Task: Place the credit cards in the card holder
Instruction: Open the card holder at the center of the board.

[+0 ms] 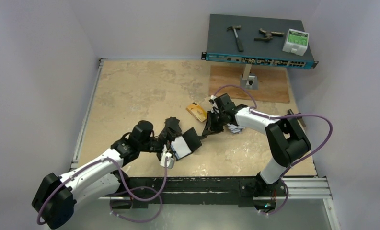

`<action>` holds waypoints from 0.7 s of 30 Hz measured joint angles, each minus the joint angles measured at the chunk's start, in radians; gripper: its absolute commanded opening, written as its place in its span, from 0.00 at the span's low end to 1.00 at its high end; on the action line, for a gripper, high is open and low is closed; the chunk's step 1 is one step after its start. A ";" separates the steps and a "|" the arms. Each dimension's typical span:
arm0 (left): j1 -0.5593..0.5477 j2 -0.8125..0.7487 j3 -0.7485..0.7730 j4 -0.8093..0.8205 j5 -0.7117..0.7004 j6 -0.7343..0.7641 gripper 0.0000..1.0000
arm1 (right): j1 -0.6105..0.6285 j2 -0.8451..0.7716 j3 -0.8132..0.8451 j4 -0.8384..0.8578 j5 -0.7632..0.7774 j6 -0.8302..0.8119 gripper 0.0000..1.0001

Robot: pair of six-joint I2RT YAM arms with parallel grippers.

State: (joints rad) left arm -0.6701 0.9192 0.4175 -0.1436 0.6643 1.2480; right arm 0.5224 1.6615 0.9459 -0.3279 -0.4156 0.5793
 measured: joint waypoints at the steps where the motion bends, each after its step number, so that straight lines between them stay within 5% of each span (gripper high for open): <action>1: 0.000 -0.012 -0.001 0.015 0.000 -0.010 0.91 | 0.000 0.000 -0.007 -0.002 0.025 -0.003 0.00; 12: -0.016 -0.118 -0.021 0.057 0.043 -0.130 0.91 | 0.003 -0.056 -0.151 0.015 0.119 -0.003 0.00; 21: -0.026 -0.016 -0.021 0.053 0.049 -0.131 0.89 | 0.024 -0.159 -0.249 0.020 0.137 -0.004 0.00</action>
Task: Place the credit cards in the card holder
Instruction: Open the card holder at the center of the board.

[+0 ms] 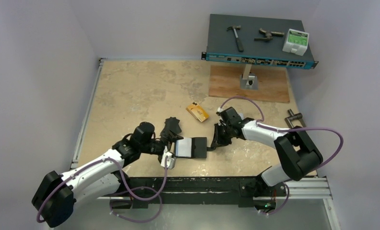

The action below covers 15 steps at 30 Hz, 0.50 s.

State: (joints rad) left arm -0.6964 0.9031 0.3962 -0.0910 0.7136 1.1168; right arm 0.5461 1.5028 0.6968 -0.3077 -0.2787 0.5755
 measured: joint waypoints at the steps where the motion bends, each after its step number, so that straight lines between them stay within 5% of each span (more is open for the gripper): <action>1: 0.000 0.012 0.000 -0.005 0.000 0.004 0.89 | 0.004 -0.008 -0.007 -0.002 0.005 0.000 0.00; 15: 0.000 0.235 -0.002 0.098 -0.051 0.214 0.88 | 0.023 -0.042 -0.027 -0.025 0.031 -0.006 0.00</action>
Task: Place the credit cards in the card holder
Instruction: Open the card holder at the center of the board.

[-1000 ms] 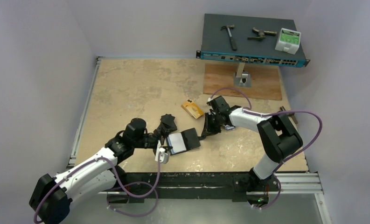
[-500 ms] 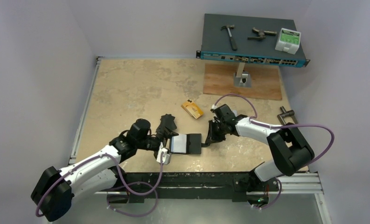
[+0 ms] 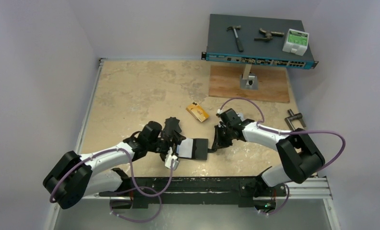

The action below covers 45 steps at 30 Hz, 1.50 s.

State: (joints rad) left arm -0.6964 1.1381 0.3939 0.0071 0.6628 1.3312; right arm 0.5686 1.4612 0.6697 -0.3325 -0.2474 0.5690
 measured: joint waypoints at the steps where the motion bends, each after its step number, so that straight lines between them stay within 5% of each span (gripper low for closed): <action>1: 0.000 0.014 0.000 0.008 -0.003 0.016 0.88 | 0.000 0.002 0.002 -0.002 0.001 -0.002 0.00; 12: 0.009 0.072 0.003 0.035 -0.025 0.100 0.86 | 0.001 0.011 0.016 -0.016 0.000 -0.015 0.00; 28: -0.119 0.157 0.095 0.169 -0.042 -0.084 0.81 | 0.001 0.011 0.016 -0.010 -0.004 -0.016 0.01; 33: -0.150 0.198 0.095 0.177 -0.077 -0.130 0.77 | 0.001 -0.025 0.015 -0.010 -0.008 -0.008 0.32; 36: -0.175 0.225 0.106 0.195 -0.117 -0.180 0.76 | 0.001 -0.082 0.011 0.012 -0.026 0.002 0.43; 45: -0.205 0.291 0.193 0.267 -0.209 -0.300 0.78 | 0.001 -0.201 -0.102 0.153 -0.118 0.076 0.45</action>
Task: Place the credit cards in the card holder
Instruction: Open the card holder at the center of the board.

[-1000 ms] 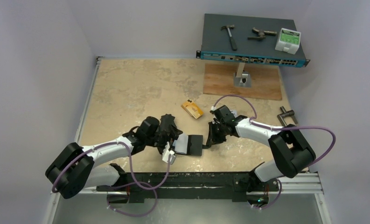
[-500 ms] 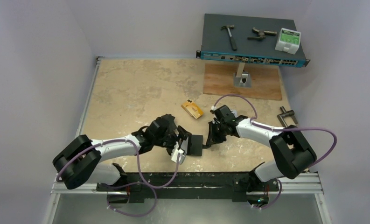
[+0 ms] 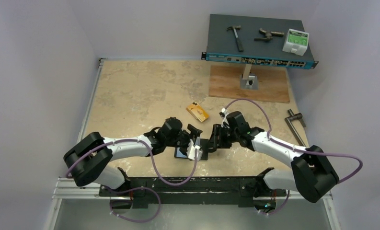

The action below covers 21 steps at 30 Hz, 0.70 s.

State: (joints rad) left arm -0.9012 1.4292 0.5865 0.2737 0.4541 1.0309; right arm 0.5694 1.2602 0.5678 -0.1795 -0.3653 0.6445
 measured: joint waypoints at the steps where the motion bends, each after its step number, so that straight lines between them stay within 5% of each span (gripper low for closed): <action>1: -0.002 0.007 0.005 0.003 -0.009 -0.005 0.78 | 0.000 -0.009 -0.014 0.003 0.000 0.009 0.45; 9: -0.063 0.090 0.026 -0.005 -0.101 -0.035 0.55 | -0.005 -0.151 -0.026 -0.054 0.083 0.060 0.51; 21: -0.143 0.170 0.105 -0.122 -0.196 -0.045 0.50 | -0.152 -0.190 0.155 -0.116 0.190 0.066 0.53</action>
State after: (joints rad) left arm -1.0443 1.5993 0.6914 0.1516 0.2584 0.9863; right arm 0.4175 1.0702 0.7231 -0.2955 -0.1749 0.7101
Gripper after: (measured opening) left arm 0.488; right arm 0.529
